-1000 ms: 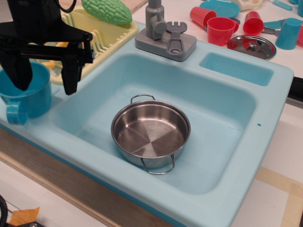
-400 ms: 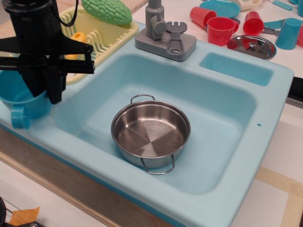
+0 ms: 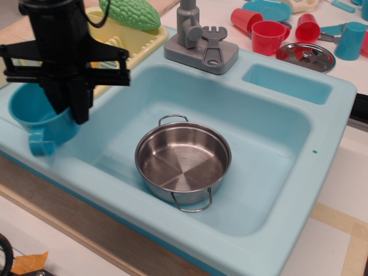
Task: Put cup into pot or pan
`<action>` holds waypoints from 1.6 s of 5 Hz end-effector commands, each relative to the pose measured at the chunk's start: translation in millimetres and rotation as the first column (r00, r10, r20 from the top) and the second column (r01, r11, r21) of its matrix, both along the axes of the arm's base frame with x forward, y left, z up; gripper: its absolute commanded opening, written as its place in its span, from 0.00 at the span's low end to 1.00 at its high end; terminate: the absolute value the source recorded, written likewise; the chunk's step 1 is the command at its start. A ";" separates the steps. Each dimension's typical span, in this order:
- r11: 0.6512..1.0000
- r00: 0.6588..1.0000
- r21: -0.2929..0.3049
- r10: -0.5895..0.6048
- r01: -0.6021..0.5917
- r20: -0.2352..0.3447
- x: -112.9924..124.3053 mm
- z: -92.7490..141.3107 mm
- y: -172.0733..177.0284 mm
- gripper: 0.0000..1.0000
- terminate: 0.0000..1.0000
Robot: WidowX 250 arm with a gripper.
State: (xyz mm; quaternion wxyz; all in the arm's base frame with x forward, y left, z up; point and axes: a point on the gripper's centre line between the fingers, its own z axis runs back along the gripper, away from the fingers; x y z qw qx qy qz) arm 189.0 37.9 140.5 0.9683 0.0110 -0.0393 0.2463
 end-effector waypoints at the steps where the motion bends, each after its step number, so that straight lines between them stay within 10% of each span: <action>1: 0.999 0.996 -0.002 -0.050 0.051 0.074 20.0 14.2 -36.0 0.00 0.00; 4: 0.973 0.971 -0.004 -0.228 0.229 0.077 56.4 1.0 -80.5 0.00 0.00; 5: 0.958 0.956 -0.030 -0.283 0.286 0.077 65.1 -8.8 -83.2 1.00 0.00; 7: 0.941 0.942 -0.067 -0.326 0.331 0.080 68.4 -12.6 -83.1 1.00 0.00; 8: 0.941 0.942 -0.067 -0.326 0.331 0.080 68.4 -12.6 -83.1 1.00 1.00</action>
